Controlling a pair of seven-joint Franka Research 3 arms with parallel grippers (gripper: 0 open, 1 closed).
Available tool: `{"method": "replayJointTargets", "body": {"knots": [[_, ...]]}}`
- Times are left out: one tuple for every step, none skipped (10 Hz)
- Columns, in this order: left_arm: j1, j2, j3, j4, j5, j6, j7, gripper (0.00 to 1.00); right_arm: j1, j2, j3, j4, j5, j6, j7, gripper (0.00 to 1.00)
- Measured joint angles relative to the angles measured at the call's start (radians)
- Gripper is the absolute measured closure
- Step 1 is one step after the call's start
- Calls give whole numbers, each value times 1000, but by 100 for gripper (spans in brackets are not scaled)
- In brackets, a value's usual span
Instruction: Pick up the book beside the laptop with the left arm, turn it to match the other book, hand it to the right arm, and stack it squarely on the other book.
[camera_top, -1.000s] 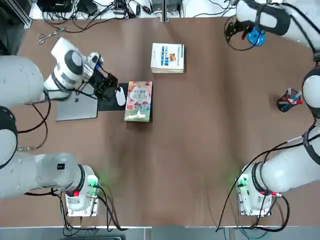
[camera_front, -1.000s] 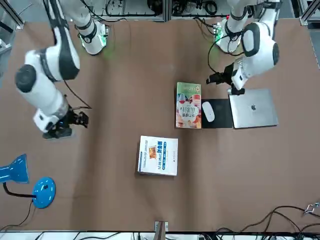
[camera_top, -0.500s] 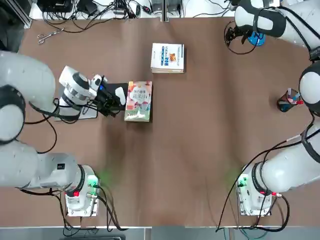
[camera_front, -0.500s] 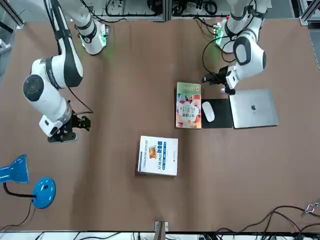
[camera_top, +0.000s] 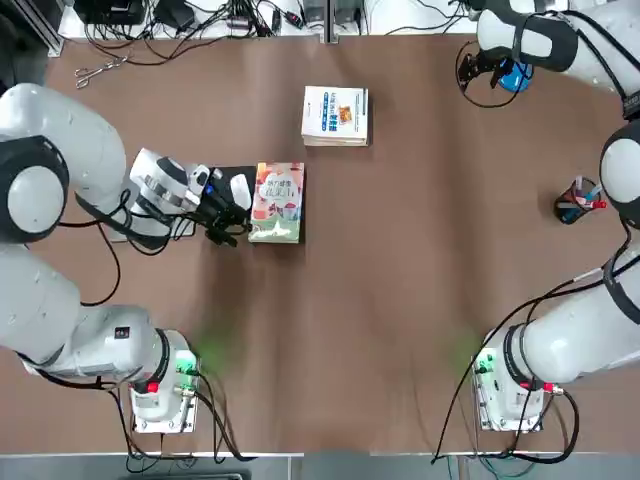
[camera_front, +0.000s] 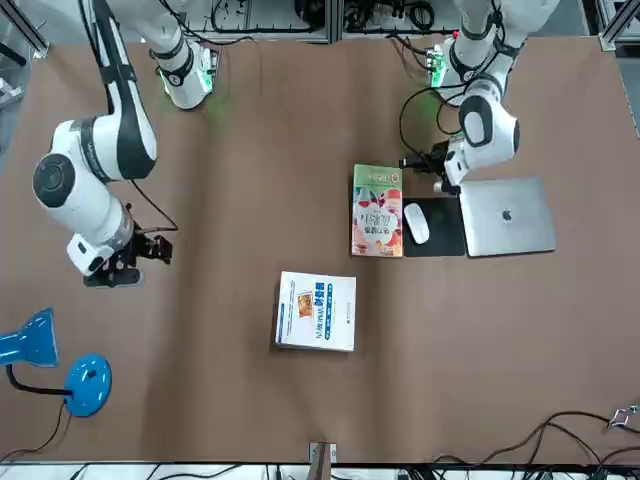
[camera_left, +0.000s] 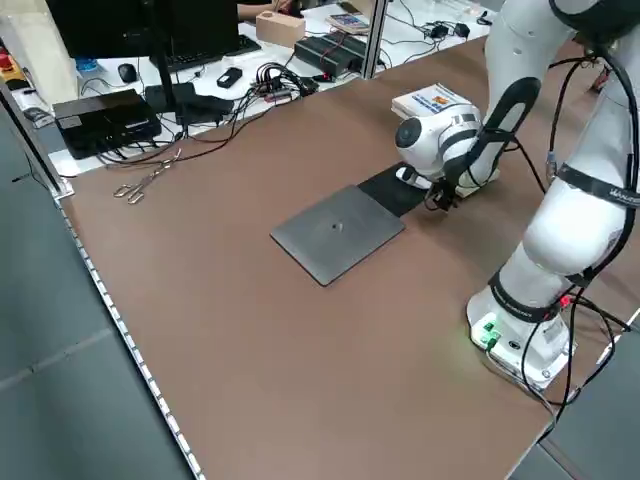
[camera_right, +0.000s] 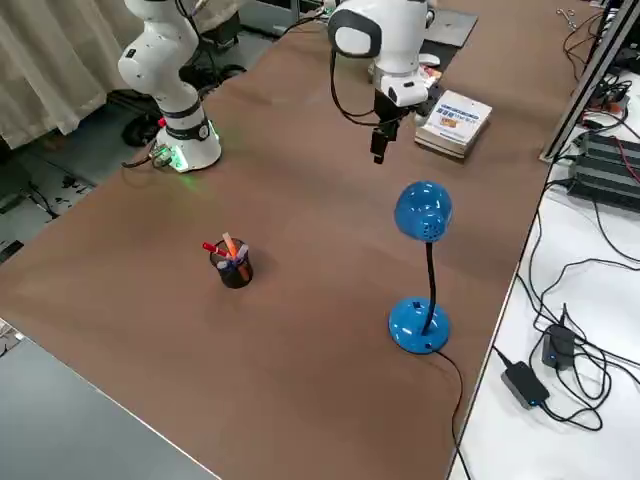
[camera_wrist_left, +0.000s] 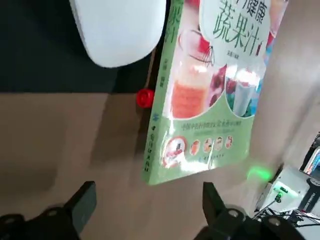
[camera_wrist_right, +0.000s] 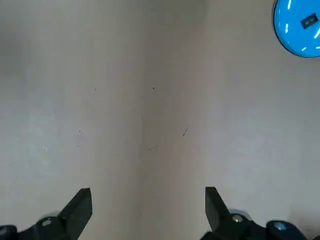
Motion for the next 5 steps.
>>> {"method": "replayJointTargets", "body": {"knots": [[-1, 16, -4, 18, -18, 0, 11, 6, -3, 1, 0, 0, 0, 0, 0, 0], [-1, 46, -10, 42, -38, 0, 19, 7, -9, 2, 0, 0, 0, 1, 0, 0], [-2, 79, -15, 67, -57, 0, 23, 8, -12, 5, -1, 0, 0, 1, 0, 0], [-2, 107, -17, 90, -75, 0, 30, 8, -13, 7, -1, 0, 0, 3, 0, 0], [0, 124, -17, 108, -82, 1, 31, 8, -14, 8, -1, 3, 0, 9, 0, 0]]}}
